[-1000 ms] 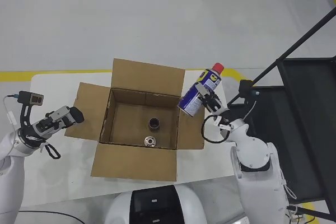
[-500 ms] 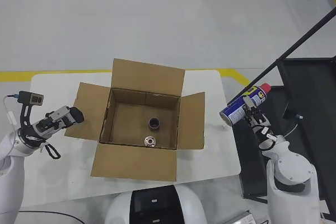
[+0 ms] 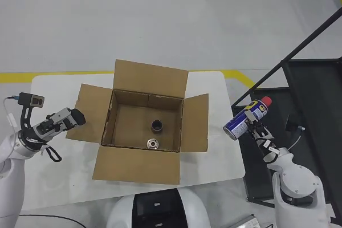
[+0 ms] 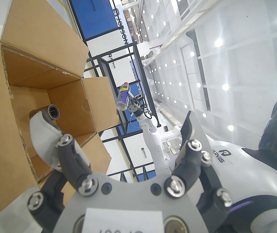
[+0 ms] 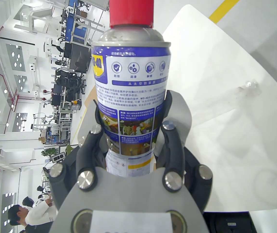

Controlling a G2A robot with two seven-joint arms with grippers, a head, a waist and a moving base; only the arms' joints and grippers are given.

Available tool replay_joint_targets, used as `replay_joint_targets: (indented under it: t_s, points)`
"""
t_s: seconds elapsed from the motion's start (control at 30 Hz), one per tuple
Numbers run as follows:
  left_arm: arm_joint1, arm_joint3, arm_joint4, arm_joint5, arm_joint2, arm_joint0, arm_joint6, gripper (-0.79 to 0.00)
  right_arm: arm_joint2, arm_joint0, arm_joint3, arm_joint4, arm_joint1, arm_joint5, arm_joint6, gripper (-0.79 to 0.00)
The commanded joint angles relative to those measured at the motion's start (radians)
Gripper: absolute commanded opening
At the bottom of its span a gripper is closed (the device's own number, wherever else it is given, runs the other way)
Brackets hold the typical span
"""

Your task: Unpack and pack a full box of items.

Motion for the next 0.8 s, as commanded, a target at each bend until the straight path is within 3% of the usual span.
replay_joint_targets:
  t_s: [0.0,0.27,0.37,0.5,0.63,0.77]
  points:
    - [0.000,0.000,0.000,0.000,0.000,0.000,0.000,0.000,0.000,0.000,0.000,0.000,0.000,0.000,0.000,-0.785]
    - [0.000,0.000,0.000,0.000,0.000,0.000,0.000,0.000,0.000,0.001,0.001,-0.002,0.000,-0.002,-0.003,-0.785]
    - [0.000,0.000,0.000,0.000,0.000,0.000,0.000,0.000,0.000,0.015,0.031,-0.044,0.005,-0.049,-0.023,-0.785]
    - [0.000,0.000,0.000,0.000,0.000,0.000,0.000,0.000,-0.003,0.024,0.123,-0.095,0.009,-0.162,-0.093,-0.785]
    - [0.000,0.000,0.000,0.000,0.000,0.000,0.000,0.000,-0.027,0.027,0.262,-0.189,0.007,-0.353,-0.268,-0.785]
    - [0.000,0.000,0.000,0.000,0.000,0.000,0.000,0.000,-0.052,0.028,0.388,-0.268,0.004,-0.470,-0.422,-0.785]
